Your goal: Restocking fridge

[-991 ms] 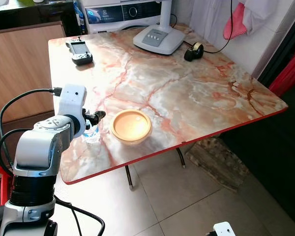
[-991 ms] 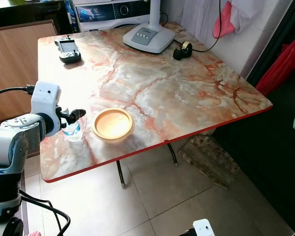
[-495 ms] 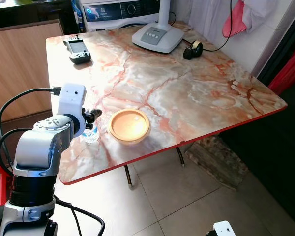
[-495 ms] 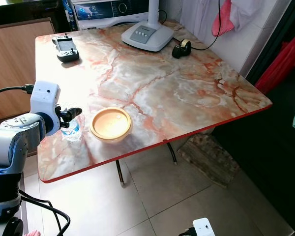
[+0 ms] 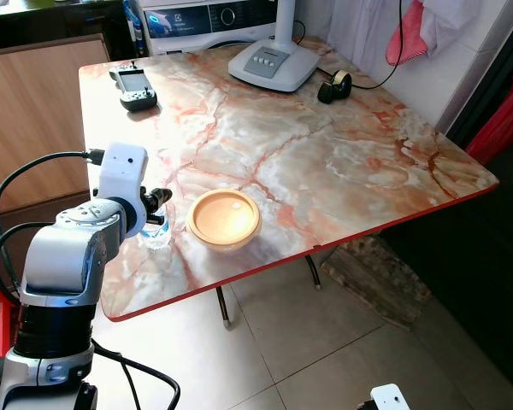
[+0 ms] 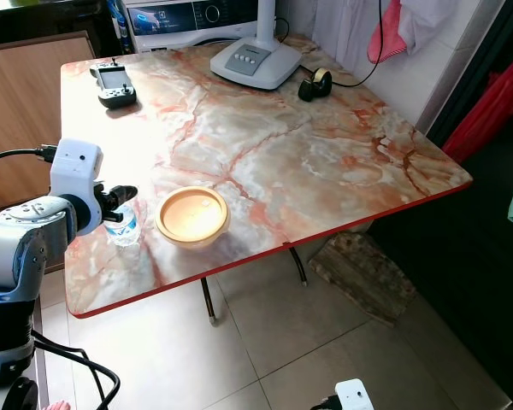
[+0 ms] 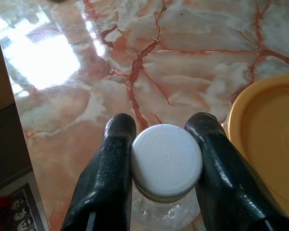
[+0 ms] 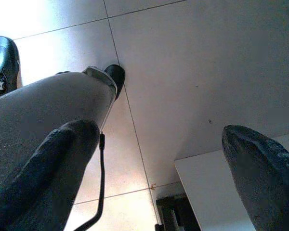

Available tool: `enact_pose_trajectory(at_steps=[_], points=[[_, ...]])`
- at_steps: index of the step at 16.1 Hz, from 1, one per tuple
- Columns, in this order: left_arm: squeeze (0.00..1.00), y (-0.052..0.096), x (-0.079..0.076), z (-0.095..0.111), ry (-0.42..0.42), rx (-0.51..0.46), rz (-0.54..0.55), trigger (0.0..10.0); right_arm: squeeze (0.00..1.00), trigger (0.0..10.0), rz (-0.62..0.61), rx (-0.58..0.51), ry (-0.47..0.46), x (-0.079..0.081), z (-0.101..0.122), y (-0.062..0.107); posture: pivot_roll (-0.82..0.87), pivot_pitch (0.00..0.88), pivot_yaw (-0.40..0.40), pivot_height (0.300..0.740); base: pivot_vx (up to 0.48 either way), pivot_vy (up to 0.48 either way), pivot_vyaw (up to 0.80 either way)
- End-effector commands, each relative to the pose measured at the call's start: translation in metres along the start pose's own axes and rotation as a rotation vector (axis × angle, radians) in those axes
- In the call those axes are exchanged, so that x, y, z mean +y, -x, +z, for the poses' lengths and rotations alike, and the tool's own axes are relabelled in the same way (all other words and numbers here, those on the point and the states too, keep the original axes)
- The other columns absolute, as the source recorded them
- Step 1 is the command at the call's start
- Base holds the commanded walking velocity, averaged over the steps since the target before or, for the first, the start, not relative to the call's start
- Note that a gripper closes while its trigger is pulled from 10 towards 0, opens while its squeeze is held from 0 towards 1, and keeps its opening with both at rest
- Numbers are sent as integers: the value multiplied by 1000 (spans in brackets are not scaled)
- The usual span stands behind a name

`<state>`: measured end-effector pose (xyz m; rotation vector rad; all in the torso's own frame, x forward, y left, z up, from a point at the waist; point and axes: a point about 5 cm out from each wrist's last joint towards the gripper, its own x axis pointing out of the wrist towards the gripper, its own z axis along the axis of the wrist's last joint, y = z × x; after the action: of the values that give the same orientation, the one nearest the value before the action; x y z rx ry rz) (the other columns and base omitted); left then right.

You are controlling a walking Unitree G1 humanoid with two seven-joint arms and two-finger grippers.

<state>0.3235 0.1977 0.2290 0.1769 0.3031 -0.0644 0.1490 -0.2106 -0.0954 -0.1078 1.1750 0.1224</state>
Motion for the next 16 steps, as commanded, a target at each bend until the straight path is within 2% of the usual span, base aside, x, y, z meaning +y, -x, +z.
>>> enact_pose_trajectory(at_steps=[1, 4, 5, 6, 7, 8, 10, 12, 13, 15, 16], points=[[0, 1, 2, -4, -26, 15, 22, 0, 0, 10000, -5, 15, -3, -3, -5, 1, 167, 126, -76, 740, 0, 0, 0], [0, 2, 8, -3, -39, 1, 67, 0, 0, 10000, -4, 17, -5, -3, -6, 1, 169, 128, -74, 740, 0, 0, 0], [0, 5, 22, 3, -84, -29, 167, 0, 0, 10000, -4, 17, -6, -2, -6, 1, 170, 127, -72, 740, 0, 0, 0], [0, 6, 28, 5, -84, -39, 200, 0, 0, 10000, -4, 17, -6, -2, -6, 1, 170, 127, -72, 740, 0, 0, 0], [0, 10, 44, 7, -65, -79, 300, 0, 0, 10000, -3, 17, -7, -2, -6, 1, 171, 128, -70, 740, 0, 0, 0], [0, 16, 60, 4, -87, -96, 395, 10000, 0, 10000, -2, 17, -9, -1, -7, 1, 169, 127, -67, 740, 0, 0, 0], [0, 21, 75, -16, -62, -75, 478, 10000, 0, 10000, -1, 18, -8, -1, -8, 1, 173, 127, -66, 740, 0, 0, 0], [0, 25, 90, -58, -23, -11, 567, 10000, 0, 10000, 0, 18, -5, -1, -8, 1, 177, 123, -64, 740, 0, 0, 0], [0, 24, 90, -89, -11, 49, 570, 10000, 0, 10000, -1, 18, -4, -1, -9, 1, 177, 118, -62, 740, 0, 0, 0], [0, 25, 85, -133, 9, 113, 557, 10000, 0, 10000, -4, 16, -9, -1, -9, 1, 164, 111, -59, 740, 0, 0, 0], [0, 25, 82, -147, -4, 135, 548, 10000, 0, 10000, -6, 15, -13, -1, -9, 1, 163, 112, -57, 740, 0, 0, 0]])
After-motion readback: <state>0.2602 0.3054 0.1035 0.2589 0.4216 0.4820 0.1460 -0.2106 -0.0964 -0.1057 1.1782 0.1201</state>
